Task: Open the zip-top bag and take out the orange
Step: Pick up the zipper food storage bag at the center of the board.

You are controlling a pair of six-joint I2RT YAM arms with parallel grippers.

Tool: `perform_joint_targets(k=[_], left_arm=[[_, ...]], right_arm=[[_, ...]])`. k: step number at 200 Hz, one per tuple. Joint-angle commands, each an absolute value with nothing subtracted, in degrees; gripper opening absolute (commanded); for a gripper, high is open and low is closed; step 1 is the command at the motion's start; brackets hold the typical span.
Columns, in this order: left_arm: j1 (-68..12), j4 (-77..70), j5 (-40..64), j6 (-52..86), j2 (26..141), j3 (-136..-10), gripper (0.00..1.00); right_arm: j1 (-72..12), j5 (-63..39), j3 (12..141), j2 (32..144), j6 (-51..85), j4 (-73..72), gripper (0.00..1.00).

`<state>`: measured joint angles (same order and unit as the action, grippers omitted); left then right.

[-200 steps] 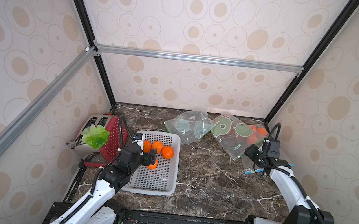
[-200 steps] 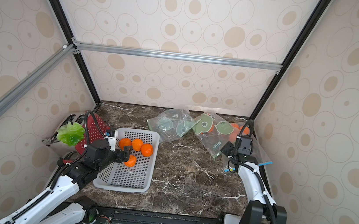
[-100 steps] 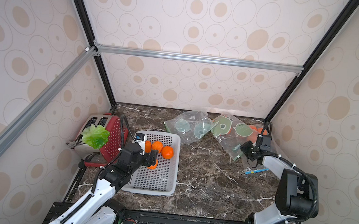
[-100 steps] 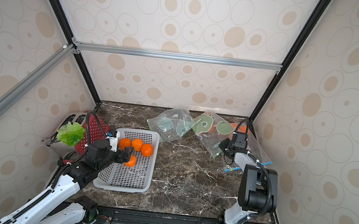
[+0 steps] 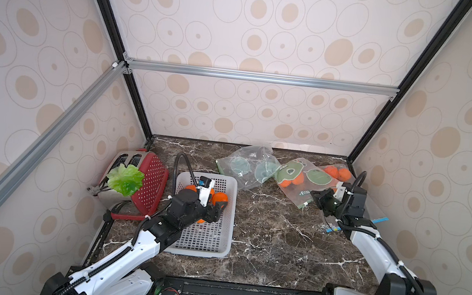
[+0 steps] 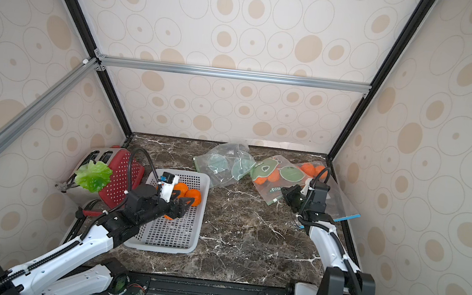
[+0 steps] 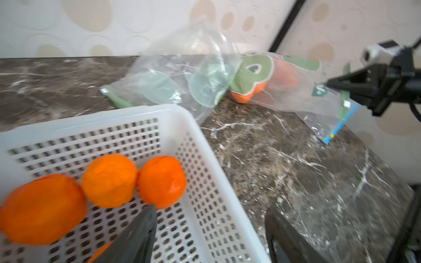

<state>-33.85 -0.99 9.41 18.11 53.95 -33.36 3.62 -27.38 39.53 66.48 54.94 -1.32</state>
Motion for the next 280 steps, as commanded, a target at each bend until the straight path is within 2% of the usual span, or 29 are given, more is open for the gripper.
perform_joint_targets(k=[1, 32, 69, 100, 122, 159, 207, 280], left_arm=[[-37.55, -5.39, 12.29, 13.62, 58.42, -38.08, 0.74], [-47.65, -5.27, 9.51, 4.17, 65.77, -43.49, 0.76], [-52.90, -5.78, 10.52, -2.07, 73.91, -50.70, 0.71], [-53.80, -7.63, 13.24, -5.77, 75.99, -52.38, 0.70], [-53.96, -10.17, 11.20, -8.13, 75.84, -50.56, 0.65], [-53.96, -15.91, 13.58, -12.19, 73.66, -45.60, 0.64], [-54.29, -25.09, 15.55, -15.11, 76.22, -43.25, 0.61], [-60.09, -34.36, 8.97, -22.67, 83.53, -45.06, 0.59]], right_arm=[[2.83, -32.38, 36.70, 59.63, 60.42, 3.48, 0.00], [0.29, -34.80, 35.88, 51.60, 65.32, 7.72, 0.00], [-0.86, -33.99, 38.31, 46.27, 66.49, 11.85, 0.00], [-1.78, -34.58, 40.74, 44.99, 66.93, 14.06, 0.00], [-2.09, -35.26, 42.08, 44.78, 66.78, 15.45, 0.00], [-4.64, -35.76, 42.50, 46.24, 69.56, 11.99, 0.00], [-6.37, -34.56, 44.60, 47.81, 70.49, 10.38, 0.00], [-7.03, -34.19, 45.42, 49.72, 70.84, 8.96, 0.00]])
